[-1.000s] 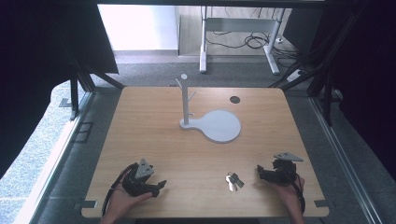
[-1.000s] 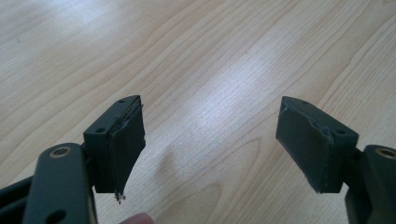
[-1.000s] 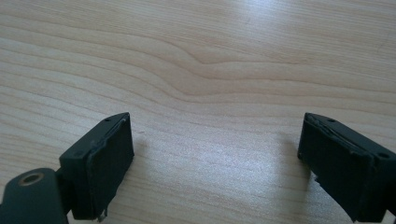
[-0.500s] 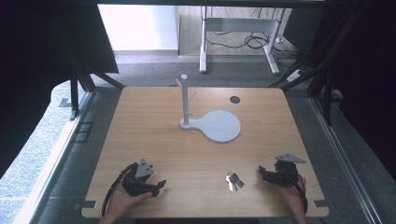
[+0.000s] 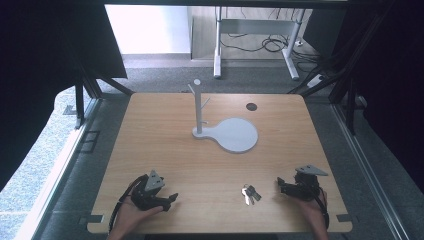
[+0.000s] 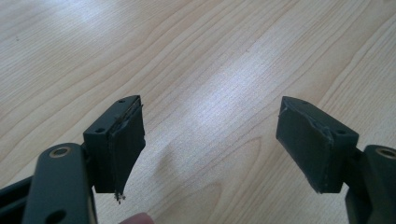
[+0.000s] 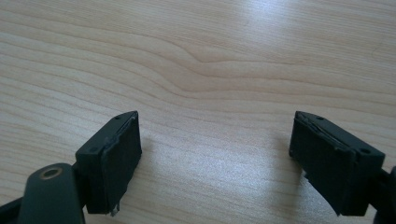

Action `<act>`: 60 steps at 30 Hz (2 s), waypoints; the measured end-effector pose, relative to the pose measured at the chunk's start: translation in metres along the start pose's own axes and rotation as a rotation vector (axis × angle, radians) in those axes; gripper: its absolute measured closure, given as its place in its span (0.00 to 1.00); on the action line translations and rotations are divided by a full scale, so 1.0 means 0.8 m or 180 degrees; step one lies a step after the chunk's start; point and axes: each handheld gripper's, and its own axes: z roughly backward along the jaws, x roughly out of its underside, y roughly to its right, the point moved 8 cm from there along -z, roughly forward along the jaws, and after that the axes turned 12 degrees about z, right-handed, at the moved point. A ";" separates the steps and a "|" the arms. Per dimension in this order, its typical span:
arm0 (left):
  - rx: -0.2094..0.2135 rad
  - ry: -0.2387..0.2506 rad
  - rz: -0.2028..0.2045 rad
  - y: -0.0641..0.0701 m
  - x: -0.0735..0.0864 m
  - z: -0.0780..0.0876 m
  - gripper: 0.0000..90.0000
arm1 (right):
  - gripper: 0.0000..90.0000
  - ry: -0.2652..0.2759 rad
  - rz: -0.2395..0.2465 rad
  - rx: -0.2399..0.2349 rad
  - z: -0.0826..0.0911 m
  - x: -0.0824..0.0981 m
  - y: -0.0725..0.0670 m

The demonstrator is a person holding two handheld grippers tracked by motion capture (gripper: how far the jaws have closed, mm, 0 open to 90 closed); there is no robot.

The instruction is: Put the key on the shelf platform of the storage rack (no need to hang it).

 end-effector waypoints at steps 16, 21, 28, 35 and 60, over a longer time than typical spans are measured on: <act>-0.0005 -0.0008 0.0017 -0.004 0.000 0.000 0.26 | 0.32 0.0048 0.0019 -0.0096 0.006 -0.006 -0.001; -0.0019 0.0023 0.0061 -0.009 0.000 0.003 0.26 | 0.33 0.0108 0.0035 -0.0177 0.014 -0.011 -0.005; -0.0043 0.0033 0.0100 -0.010 0.000 0.004 0.27 | 0.34 0.0162 0.0163 -0.0294 0.031 -0.026 -0.012; -0.0040 0.0021 0.0092 -0.009 0.000 0.005 0.27 | 0.35 0.0093 0.0302 -0.0476 0.048 -0.048 -0.016; -0.0022 0.0120 0.0039 0.004 -0.009 0.018 0.27 | 0.44 -0.0425 0.1097 -0.1010 0.053 -0.109 -0.095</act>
